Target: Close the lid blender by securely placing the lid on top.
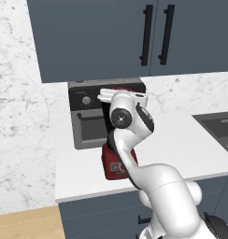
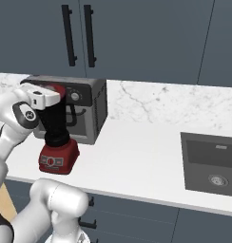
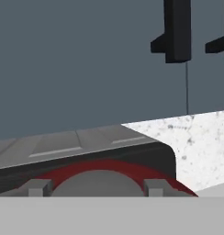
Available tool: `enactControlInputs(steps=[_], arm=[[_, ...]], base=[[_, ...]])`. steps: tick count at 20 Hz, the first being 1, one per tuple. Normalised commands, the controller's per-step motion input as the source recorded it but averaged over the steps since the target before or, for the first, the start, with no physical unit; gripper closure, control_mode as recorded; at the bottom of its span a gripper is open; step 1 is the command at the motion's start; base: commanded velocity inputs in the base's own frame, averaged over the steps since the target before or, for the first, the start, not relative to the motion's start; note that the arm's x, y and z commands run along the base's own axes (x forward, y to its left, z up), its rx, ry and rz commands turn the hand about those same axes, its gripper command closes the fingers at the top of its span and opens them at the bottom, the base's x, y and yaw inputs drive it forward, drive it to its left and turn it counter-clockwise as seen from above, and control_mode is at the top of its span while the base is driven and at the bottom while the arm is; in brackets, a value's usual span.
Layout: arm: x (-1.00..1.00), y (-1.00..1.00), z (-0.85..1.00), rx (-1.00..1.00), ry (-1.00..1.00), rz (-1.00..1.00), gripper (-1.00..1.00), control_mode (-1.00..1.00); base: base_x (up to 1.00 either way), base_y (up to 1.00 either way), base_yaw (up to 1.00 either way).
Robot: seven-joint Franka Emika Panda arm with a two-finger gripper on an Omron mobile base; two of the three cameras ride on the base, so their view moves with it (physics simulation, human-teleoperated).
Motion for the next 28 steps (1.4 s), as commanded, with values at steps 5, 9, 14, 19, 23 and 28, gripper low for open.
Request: enactControlInputs(steps=[5,9,14,19,23,28], arm=[[-0.03,0.0,-0.29,-0.04,0.01,0.0,-1.0,-1.0],[-0.38,0.0,0.0,-0.03,0.08,0.0,-1.0,-1.0],[-0.75,0.0,0.0,-0.04,0.1,0.0,-1.0,-1.0],[-0.97,0.0,0.0,-0.04,0.09,0.0,-1.0,-1.0],[-1.0,0.0,0.0,-0.02,0.06,0.0,-1.0,-1.0],[-0.95,-0.01,0.0,-0.02,0.02,0.0,-1.0,-1.0]], base=[[0.0,0.0,0.0],[0.0,0.0,0.0],[0.0,0.0,0.0],[0.0,0.0,0.0],[0.0,0.0,0.0],[0.0,0.0,0.0]])
